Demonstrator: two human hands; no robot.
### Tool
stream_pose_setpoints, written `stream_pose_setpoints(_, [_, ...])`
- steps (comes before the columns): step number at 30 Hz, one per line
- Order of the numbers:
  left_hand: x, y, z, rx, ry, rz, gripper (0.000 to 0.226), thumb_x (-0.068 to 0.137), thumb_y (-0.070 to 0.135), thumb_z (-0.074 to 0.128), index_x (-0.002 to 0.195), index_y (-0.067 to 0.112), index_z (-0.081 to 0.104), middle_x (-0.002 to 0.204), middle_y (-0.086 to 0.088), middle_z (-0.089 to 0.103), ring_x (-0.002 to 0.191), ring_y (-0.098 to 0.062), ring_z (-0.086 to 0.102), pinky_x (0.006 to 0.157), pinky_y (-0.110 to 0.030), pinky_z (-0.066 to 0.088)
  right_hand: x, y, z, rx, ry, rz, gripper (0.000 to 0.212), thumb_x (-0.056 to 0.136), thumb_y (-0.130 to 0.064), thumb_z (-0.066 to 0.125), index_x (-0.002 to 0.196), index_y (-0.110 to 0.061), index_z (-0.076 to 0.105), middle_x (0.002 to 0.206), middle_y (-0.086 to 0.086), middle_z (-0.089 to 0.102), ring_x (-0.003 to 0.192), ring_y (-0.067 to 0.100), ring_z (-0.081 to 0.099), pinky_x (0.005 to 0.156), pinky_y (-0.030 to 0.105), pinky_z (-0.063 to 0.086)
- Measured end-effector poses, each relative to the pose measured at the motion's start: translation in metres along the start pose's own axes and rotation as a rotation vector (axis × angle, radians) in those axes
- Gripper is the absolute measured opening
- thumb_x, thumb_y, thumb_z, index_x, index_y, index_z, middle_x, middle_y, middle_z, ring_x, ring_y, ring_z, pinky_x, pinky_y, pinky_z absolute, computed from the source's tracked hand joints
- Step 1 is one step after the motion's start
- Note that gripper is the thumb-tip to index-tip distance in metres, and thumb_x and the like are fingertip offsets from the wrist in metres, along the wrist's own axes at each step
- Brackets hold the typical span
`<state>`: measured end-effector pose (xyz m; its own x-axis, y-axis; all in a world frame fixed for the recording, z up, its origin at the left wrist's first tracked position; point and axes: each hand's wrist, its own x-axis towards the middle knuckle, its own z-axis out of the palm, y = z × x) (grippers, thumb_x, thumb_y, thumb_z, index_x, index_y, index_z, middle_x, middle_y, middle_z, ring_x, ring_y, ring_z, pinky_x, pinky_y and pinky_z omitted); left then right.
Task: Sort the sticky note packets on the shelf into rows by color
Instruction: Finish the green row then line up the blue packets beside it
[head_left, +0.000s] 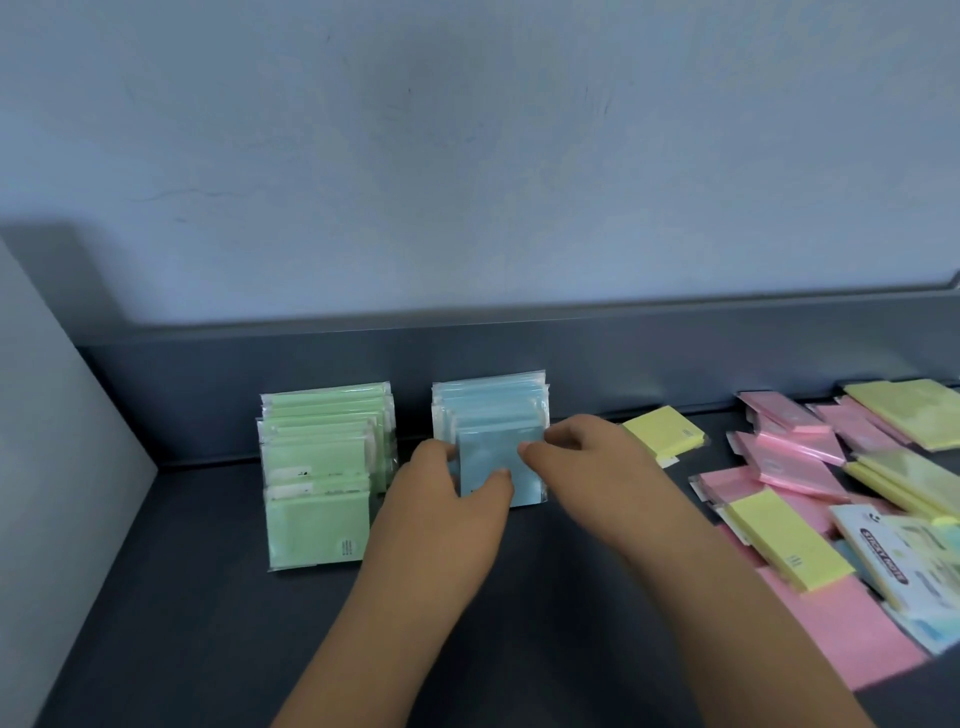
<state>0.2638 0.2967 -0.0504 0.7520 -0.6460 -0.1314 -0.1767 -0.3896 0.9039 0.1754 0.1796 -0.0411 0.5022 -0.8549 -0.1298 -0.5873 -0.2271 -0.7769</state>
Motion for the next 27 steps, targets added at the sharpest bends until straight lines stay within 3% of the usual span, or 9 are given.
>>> stream_pose_setpoints(3, [0.000,0.001,0.000,-0.034,0.004,-0.026,0.020,0.093,0.039,0.065,0.110,0.036,0.055,0.099,0.017,0.065,0.084,0.002,0.062,0.062,-0.021,0.043,0.002,0.001,0.000,-0.006,0.000,-0.001,0.039,0.090,-0.047,0.063,0.121,-0.025,0.066,0.116,-0.008,0.066,0.096,0.008,0.063,0.075,0.030,0.049])
stream_pose_setpoints(7, [0.002,0.001,-0.002,-0.028,0.049,-0.025,0.016,0.092,0.040,0.065,0.101,0.035,0.053,0.101,0.017,0.063,0.087,0.000,0.061,0.069,-0.025,0.047,0.000,-0.002,0.000,-0.012,-0.005,0.005,0.039,0.090,-0.046,0.063,0.123,-0.025,0.065,0.118,-0.009,0.066,0.100,0.010,0.063,0.084,0.033,0.053])
stream_pose_setpoints(10, [-0.001,-0.004,-0.002,0.351,0.184,0.154,0.022,0.095,0.049,0.057,0.107,0.031,0.052,0.109,0.014,0.055,0.097,-0.010,0.054,0.080,-0.032,0.047,-0.007,-0.004,-0.005,-0.114,0.060,-0.054,0.032,0.095,-0.044,0.059,0.117,-0.022,0.063,0.105,-0.008,0.067,0.093,0.011,0.062,0.083,0.034,0.051])
stream_pose_setpoints(12, [-0.004,-0.002,-0.002,0.526,0.262,0.313,0.035,0.097,0.052,0.050,0.119,0.026,0.055,0.119,0.010,0.055,0.116,-0.016,0.048,0.094,-0.033,0.046,-0.013,-0.004,-0.010,-0.236,0.156,-0.114,0.044,0.098,-0.049,0.055,0.134,-0.022,0.054,0.122,-0.004,0.064,0.111,0.019,0.059,0.085,0.034,0.044])
stream_pose_setpoints(14, [-0.007,0.003,-0.002,0.607,0.257,0.379,0.052,0.099,0.057,0.039,0.135,0.022,0.052,0.137,0.007,0.054,0.139,-0.020,0.036,0.110,-0.036,0.041,-0.019,-0.002,-0.014,-0.345,0.223,-0.196,0.065,0.099,-0.057,0.050,0.155,-0.026,0.036,0.152,-0.003,0.049,0.141,0.020,0.043,0.102,0.036,0.040])
stream_pose_setpoints(16, [-0.012,0.009,-0.001,0.696,0.237,0.356,0.066,0.102,0.062,0.020,0.147,0.021,0.044,0.152,0.004,0.047,0.150,-0.024,0.025,0.117,-0.041,0.036,-0.026,0.001,-0.019,-0.422,0.245,-0.280,0.077,0.098,-0.063,0.043,0.162,-0.028,0.021,0.166,-0.006,0.030,0.156,0.017,0.018,0.122,0.037,0.026])
stream_pose_setpoints(18, [-0.017,0.013,-0.001,0.778,0.220,0.301,0.080,0.096,0.065,0.005,0.152,0.020,0.041,0.157,-0.001,0.043,0.152,-0.028,0.024,0.120,-0.044,0.032,-0.033,0.006,-0.024,-0.492,0.254,-0.317,0.081,0.096,-0.069,0.035,0.163,-0.028,0.018,0.170,-0.006,0.020,0.158,0.014,0.006,0.128,0.039,0.015])
stream_pose_setpoints(22, [-0.026,0.015,0.007,0.885,0.130,0.273,0.088,0.091,0.071,-0.008,0.152,0.024,0.036,0.162,0.000,0.034,0.153,-0.030,0.017,0.120,-0.046,0.032,-0.042,0.022,-0.031,-0.530,0.255,-0.332,0.080,0.095,-0.071,0.035,0.162,-0.028,0.025,0.170,-0.006,0.019,0.159,0.014,0.004,0.128,0.038,0.010])
stream_pose_setpoints(27, [-0.046,0.028,0.038,0.918,0.125,0.195,0.080,0.089,0.075,0.004,0.139,0.032,0.049,0.161,0.004,0.033,0.155,-0.029,0.011,0.117,-0.046,0.032,-0.043,0.055,-0.053,-0.508,0.190,-0.364,0.079,0.097,-0.069,0.037,0.162,-0.026,0.025,0.170,-0.007,0.019,0.158,0.012,0.003,0.129,0.036,0.011])
